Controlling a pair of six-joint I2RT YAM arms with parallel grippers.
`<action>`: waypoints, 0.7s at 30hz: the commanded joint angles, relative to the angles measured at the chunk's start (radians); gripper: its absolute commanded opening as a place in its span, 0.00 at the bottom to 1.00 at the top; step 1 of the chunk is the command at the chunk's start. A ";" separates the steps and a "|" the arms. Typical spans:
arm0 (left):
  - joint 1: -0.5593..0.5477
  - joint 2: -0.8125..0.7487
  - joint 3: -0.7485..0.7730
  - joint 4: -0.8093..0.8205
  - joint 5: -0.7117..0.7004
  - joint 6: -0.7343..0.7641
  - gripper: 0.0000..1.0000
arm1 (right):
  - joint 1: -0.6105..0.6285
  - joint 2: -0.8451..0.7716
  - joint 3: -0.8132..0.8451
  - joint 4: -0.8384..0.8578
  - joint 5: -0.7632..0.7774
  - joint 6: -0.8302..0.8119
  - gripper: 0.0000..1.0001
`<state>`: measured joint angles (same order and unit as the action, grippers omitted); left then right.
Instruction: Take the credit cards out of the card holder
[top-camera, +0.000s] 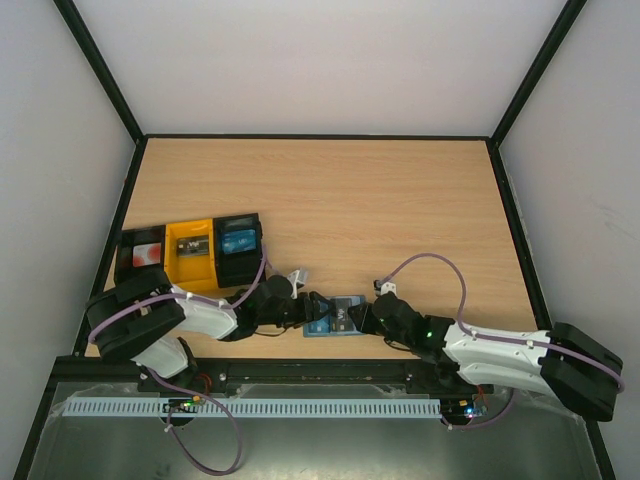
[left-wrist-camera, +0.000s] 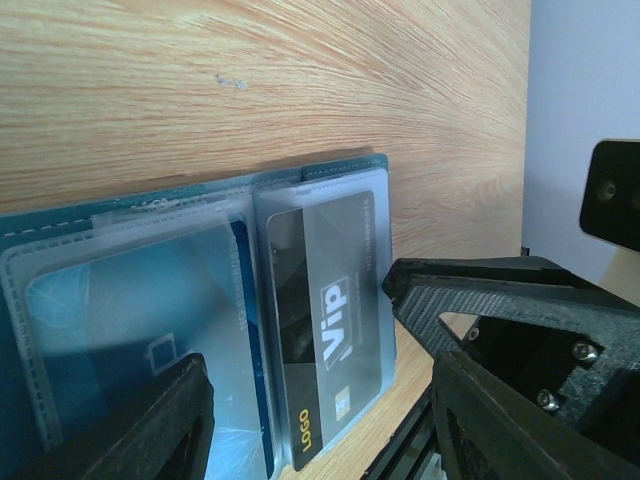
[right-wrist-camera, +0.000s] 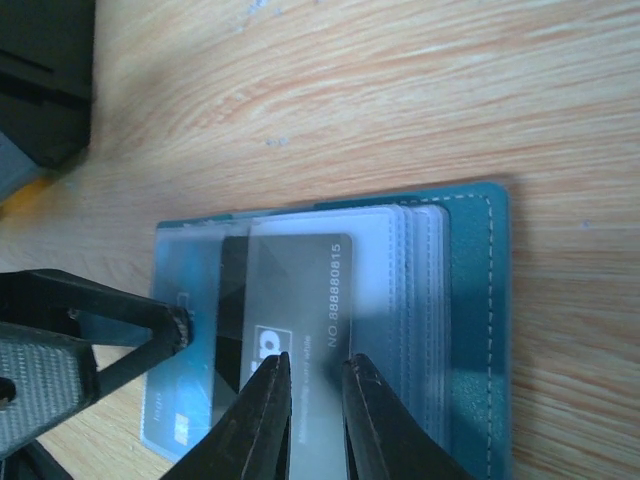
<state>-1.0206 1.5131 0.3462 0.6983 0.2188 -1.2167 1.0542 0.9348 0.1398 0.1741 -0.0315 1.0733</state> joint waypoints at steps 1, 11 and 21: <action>0.001 0.026 -0.002 0.029 -0.007 0.010 0.61 | 0.004 0.048 0.017 0.040 -0.012 -0.018 0.16; -0.011 0.074 0.000 0.078 0.004 -0.005 0.55 | 0.004 0.103 -0.015 0.050 -0.012 -0.012 0.13; -0.014 0.123 0.003 0.154 0.027 -0.028 0.39 | 0.004 0.071 -0.043 0.045 0.007 0.002 0.12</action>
<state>-1.0267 1.6104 0.3462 0.8062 0.2363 -1.2407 1.0542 1.0149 0.1272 0.2485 -0.0463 1.0737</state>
